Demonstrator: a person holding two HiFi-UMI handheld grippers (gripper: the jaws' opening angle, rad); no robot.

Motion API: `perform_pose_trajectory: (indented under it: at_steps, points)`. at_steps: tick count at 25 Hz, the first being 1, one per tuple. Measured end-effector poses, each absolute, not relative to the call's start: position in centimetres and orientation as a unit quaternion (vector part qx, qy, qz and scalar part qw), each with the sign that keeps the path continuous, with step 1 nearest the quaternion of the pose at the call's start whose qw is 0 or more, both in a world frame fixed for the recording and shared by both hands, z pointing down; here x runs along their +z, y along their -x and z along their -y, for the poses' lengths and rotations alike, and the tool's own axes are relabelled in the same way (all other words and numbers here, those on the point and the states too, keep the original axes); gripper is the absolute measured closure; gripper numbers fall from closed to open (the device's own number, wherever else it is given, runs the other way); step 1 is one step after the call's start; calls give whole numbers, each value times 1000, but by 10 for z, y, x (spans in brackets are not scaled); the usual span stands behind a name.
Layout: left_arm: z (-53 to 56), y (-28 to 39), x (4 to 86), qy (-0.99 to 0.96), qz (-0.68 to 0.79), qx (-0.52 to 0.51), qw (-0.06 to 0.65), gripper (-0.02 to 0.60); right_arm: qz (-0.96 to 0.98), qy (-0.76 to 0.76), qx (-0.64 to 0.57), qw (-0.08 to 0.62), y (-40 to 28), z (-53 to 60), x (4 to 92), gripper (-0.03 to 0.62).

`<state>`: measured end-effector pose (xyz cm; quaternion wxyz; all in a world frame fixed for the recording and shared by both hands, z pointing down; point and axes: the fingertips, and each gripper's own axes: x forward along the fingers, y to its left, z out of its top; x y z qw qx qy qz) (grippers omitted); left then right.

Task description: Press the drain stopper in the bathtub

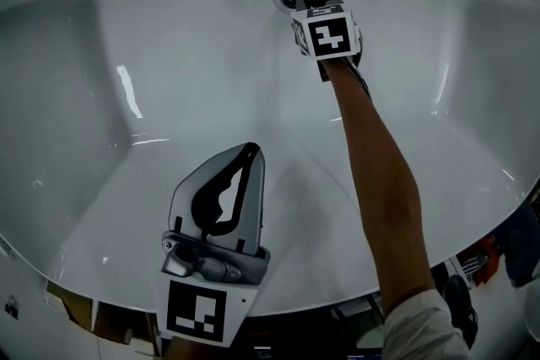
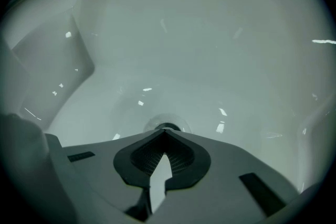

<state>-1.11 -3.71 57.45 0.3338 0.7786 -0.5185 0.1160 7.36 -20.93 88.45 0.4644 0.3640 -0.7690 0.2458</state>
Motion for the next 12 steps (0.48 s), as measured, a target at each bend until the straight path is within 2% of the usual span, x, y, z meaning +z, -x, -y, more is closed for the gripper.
perform_pose_trajectory:
  at_steps: [6, 12]
  points:
    - [40, 2, 531, -789, 516, 107, 315, 575, 778, -371, 243, 446, -76, 201, 836, 579]
    - [44, 4, 474, -792, 524, 95, 300, 575, 796, -403, 256, 371, -71, 185, 733, 579]
